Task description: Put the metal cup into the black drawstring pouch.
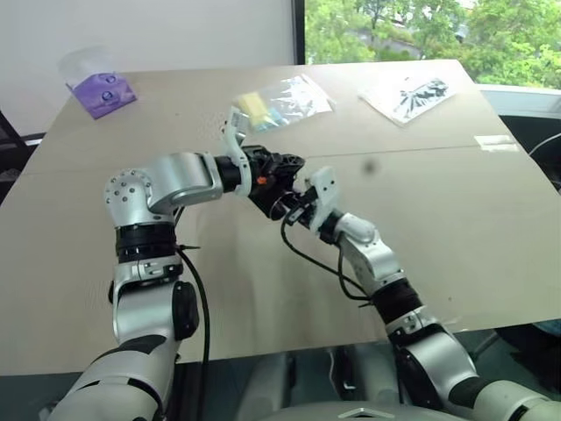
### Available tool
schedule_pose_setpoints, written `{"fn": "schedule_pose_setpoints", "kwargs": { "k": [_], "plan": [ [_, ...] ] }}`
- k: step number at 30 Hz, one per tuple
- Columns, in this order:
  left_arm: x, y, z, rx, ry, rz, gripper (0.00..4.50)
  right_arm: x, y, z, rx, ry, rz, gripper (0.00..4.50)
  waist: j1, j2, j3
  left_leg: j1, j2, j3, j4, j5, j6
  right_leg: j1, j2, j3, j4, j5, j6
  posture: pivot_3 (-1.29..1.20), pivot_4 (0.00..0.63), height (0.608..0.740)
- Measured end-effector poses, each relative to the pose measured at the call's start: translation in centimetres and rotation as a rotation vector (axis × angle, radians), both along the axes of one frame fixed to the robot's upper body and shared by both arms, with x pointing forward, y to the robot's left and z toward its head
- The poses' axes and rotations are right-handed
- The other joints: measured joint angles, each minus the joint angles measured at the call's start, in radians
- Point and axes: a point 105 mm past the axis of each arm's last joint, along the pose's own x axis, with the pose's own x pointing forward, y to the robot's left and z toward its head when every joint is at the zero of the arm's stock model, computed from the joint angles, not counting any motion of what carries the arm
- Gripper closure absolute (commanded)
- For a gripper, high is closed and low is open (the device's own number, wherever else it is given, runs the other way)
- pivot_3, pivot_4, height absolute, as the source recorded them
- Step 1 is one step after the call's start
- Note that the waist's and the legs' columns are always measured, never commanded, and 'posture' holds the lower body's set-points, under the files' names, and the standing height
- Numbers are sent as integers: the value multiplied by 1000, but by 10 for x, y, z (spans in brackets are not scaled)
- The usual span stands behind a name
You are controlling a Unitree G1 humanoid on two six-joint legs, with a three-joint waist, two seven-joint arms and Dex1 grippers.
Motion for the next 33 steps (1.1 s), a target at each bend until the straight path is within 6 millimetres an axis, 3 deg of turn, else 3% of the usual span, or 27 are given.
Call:
{"fn": "schedule_pose_setpoints", "kwargs": {
  "k": [7, 13, 24, 27, 30, 33],
  "plan": [
    [-3, -8, -6, 29, 17, -50, 4500, 10, -7, -5, -1, 39, -60, 4475, 2, 0, 0, 0, 0, 0, 0, 0, 0, 0, 0, 0, 0, 0, 0, 0, 150, 740],
    [-20, -12, -5, 39, -57, -139, 4500, 25, -35, -1, 286, 311, -83, 4475, -8, 0, 0, 0, 0, 1, -1, 0, 0, 0, 0, 1, 0, 0, 0, 0, 150, 740],
    [-54, 3, -26, 263, -125, -204, 4500, 17, -24, -2, 369, 522, 50, 4475, -18, 0, 0, 1, 0, 2, -2, 0, 0, -1, 0, 3, 0, 0, 0, 0, 150, 740],
    [-54, -3, -27, 251, -130, -207, 4500, 15, -17, -4, 284, 462, 41, 4475, -18, 0, 0, 1, 0, 2, -2, 0, 0, -1, 1, 3, 0, 0, 0, 0, 150, 740],
    [-50, -11, -32, 188, -109, -187, 4500, 23, -21, 5, 176, 261, -49, 4475, -11, 1, 0, 0, 0, 2, -2, 0, 0, -2, 0, 3, 0, 0, 0, 0, 150, 740],
    [-36, -19, -37, 42, -37, -133, 4500, 39, -35, 23, -5, -46, -192, 4475, 4, 0, 0, -1, -1, 2, 0, 0, 0, -2, 0, 1, 0, 0, 0, 0, 150, 740]
  ]
}}
